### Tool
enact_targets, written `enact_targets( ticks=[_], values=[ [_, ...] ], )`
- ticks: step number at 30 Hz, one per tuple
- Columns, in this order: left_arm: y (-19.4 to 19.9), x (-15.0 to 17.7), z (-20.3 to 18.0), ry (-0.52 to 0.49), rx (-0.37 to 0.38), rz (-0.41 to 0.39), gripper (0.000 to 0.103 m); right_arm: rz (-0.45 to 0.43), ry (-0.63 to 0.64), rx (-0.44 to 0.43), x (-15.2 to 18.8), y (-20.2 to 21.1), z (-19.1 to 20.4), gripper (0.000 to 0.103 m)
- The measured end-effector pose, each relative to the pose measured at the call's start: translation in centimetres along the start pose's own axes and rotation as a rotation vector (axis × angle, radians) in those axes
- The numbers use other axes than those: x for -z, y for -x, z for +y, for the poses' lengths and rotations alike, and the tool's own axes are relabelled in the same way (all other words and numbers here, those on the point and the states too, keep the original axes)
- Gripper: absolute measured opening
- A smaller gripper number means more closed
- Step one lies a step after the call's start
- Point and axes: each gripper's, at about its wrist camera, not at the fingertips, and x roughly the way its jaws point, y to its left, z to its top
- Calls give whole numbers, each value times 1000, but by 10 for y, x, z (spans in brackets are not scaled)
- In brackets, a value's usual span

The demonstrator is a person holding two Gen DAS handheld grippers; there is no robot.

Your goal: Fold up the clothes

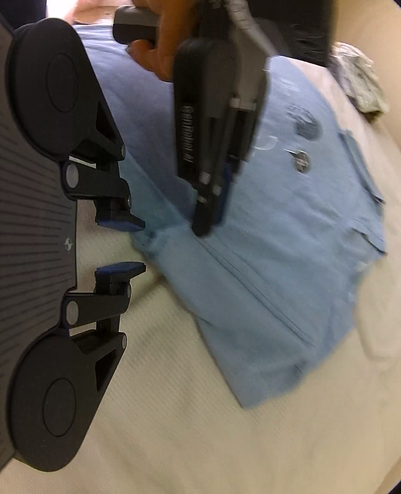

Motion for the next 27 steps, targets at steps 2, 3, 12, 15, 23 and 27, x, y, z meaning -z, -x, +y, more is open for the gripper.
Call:
enact_targets(
  ticks=[2,3,12,15,23,27],
  values=[
    [2,3,5,24,4,-2,10,-56,-39,31,-10,9,-10,26],
    [3,5,6,30,8,-4,9,-73,-42,43,-14,12,-14,26],
    [6,12,2,10,19,-9,9,-105,78,127,-73,-29,-46,22],
    [11,14,4,21,10,-14,9,-156,60,142,-87,-24,-50,23],
    [25,8,-3,-25,43,-77,10,-168,-10,132,-66,-1,-32,24],
    [7,8,-3,-52,11,-50,10,-94,-33,99,-34,-17,-11,24]
  ],
)
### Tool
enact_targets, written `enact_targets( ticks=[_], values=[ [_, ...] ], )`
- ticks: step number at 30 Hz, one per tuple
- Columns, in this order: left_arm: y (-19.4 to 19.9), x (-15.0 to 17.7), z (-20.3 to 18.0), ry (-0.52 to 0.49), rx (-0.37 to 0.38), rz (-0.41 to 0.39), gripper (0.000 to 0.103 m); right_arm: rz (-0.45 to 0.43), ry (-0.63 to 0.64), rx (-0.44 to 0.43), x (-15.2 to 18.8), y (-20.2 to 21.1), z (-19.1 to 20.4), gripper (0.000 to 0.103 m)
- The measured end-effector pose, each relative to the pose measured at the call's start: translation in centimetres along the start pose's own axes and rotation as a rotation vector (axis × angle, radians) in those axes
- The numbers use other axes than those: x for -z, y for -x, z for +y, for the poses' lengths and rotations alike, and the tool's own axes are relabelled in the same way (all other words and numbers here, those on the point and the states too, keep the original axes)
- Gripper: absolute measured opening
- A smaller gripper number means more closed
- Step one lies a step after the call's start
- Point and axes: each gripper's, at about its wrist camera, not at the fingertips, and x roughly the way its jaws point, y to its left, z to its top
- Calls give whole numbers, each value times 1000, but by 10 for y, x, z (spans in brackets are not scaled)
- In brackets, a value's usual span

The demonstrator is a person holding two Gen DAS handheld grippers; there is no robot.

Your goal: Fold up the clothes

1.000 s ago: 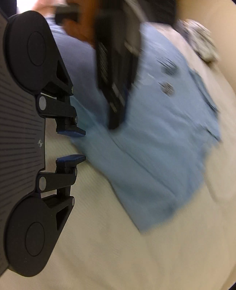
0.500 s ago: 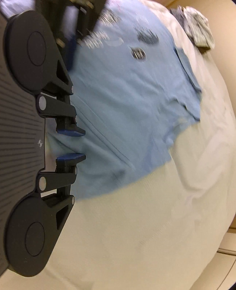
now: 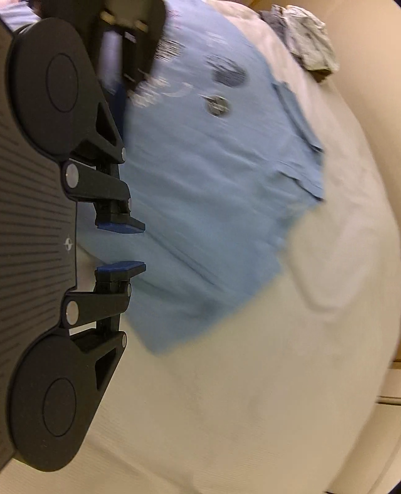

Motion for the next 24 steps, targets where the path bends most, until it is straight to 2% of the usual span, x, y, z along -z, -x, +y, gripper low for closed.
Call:
enact_targets(
  ticks=[4,10,12,14,15,20,22,23,24],
  values=[
    [3,1,6,-18,-19,-4,10,44,14,-31,23,-6,16,24],
    [45,6,11,-19,-75,4,12,29,-12,2,25,35,25,25],
    [66,9,11,-21,-97,6,17,27,-14,8,26,52,32,31],
    [91,15,10,-26,-126,8,20,23,-23,16,28,69,45,50],
    [104,17,9,-29,-141,10,20,18,-28,19,31,79,51,53],
    [180,37,6,-28,-235,23,34,0,-32,2,47,131,85,65],
    [212,46,3,-28,-275,31,47,-14,-17,-12,56,152,101,68],
    [227,51,2,-24,-291,32,50,-22,-6,-20,60,162,108,72],
    [240,56,1,-16,-306,32,59,-30,8,-28,63,171,116,73]
  ],
)
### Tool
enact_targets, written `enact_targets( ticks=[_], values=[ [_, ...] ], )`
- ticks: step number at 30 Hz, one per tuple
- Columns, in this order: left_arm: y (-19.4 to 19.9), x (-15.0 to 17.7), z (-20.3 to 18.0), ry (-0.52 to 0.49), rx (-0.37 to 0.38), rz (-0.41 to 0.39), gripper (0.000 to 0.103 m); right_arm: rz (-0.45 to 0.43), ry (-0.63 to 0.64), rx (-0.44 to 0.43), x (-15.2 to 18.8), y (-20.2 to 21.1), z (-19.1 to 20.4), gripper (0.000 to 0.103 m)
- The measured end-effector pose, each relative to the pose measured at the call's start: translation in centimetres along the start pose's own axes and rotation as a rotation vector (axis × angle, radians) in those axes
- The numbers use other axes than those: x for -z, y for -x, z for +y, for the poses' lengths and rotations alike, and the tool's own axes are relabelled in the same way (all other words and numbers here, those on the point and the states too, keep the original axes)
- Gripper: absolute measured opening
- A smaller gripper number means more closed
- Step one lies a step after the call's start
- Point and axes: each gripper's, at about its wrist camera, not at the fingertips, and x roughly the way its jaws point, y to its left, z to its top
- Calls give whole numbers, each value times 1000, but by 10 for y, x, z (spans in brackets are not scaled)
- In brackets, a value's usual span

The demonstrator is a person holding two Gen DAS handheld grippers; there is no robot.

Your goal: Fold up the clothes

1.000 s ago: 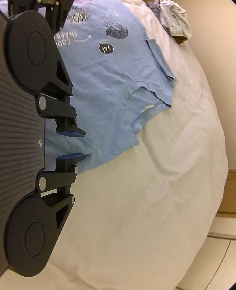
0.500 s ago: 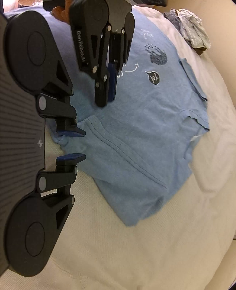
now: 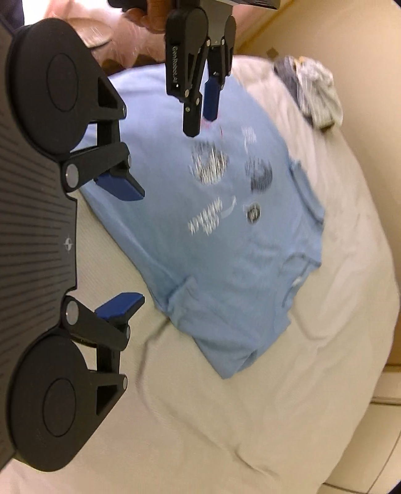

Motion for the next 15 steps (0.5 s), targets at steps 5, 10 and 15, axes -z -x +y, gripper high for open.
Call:
enact_targets(
  ticks=[5,10,15],
  values=[
    [57,30,19,30,-70,-8,85,-18,85,-30,13,30,32,78],
    [90,52,41,3,-113,-15,99,-50,81,7,19,51,53,80],
    [100,62,66,-134,-111,-25,101,-92,30,70,25,63,73,85]
  ],
)
